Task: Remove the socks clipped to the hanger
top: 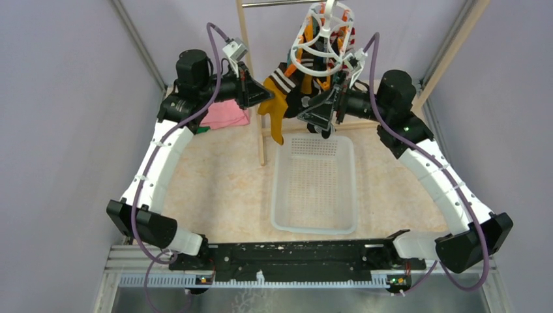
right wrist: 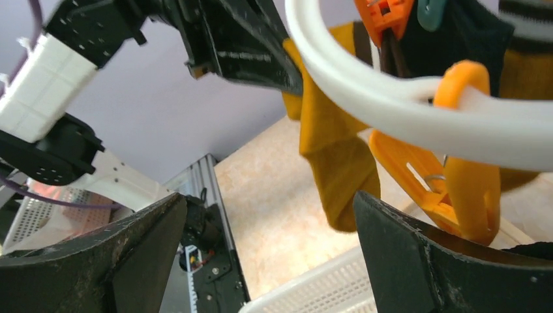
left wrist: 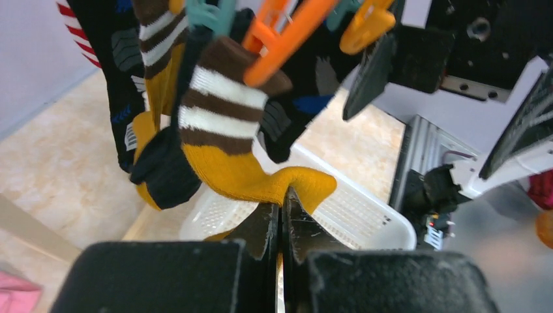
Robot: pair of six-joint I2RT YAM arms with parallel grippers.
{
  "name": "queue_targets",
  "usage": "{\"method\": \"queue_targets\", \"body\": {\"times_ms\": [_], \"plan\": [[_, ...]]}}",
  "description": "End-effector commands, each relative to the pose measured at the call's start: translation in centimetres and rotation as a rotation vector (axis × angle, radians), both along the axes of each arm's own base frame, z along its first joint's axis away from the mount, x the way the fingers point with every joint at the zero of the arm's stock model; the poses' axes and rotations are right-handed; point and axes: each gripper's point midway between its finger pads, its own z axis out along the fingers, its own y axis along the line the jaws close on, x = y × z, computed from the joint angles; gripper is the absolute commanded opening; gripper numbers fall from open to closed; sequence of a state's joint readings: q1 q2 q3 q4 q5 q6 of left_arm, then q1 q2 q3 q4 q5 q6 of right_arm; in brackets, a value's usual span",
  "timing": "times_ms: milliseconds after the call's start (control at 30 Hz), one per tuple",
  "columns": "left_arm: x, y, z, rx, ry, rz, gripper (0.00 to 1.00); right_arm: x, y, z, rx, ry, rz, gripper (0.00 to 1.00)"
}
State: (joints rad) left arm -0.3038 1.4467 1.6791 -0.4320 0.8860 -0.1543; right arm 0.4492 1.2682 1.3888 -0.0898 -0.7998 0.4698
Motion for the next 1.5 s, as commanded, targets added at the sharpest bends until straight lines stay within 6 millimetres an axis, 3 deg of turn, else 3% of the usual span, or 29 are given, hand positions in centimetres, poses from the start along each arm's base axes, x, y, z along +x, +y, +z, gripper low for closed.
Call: {"method": "queue_targets", "body": {"times_ms": [0,133,233,467,633,967,1200,1467], "plan": [[3.3,0.2,0.7,0.027,-0.089,0.088,0.0,-1.3,-0.9,-2.5,-0.069,0.02,-0.008,0.99],[3.7,-0.1,0.8,0.013,-0.08,0.081,0.0,-3.3,-0.2,-2.5,-0.054,0.009,0.142,0.99],[3.9,-0.4,0.7,0.006,-0.071,0.072,0.0,-4.7,0.3,-0.4,-0.002,-0.047,0.263,0.99],[3.8,-0.7,0.1,-0.002,-0.042,0.052,0.0,-3.0,0.6,5.6,-0.02,-0.262,0.243,0.99],[3.8,-0.6,-0.2,0.004,-0.047,0.056,0.0,-3.3,0.6,8.0,-0.008,-0.318,0.306,0.98],[2.9,-0.7,0.9,-0.022,-0.057,0.035,0.0,-2.1,-1.5,5.4,-0.048,-0.363,0.246,0.98],[2.5,-0.6,1.7,-0.042,-0.066,0.035,0.0,-6.2,-2.3,5.2,0.005,-0.52,0.358,0.99],[3.0,-0.8,1.8,-0.057,-0.051,0.047,0.0,-8.1,-3.2,5.0,0.001,-0.62,0.324,0.99]]}}
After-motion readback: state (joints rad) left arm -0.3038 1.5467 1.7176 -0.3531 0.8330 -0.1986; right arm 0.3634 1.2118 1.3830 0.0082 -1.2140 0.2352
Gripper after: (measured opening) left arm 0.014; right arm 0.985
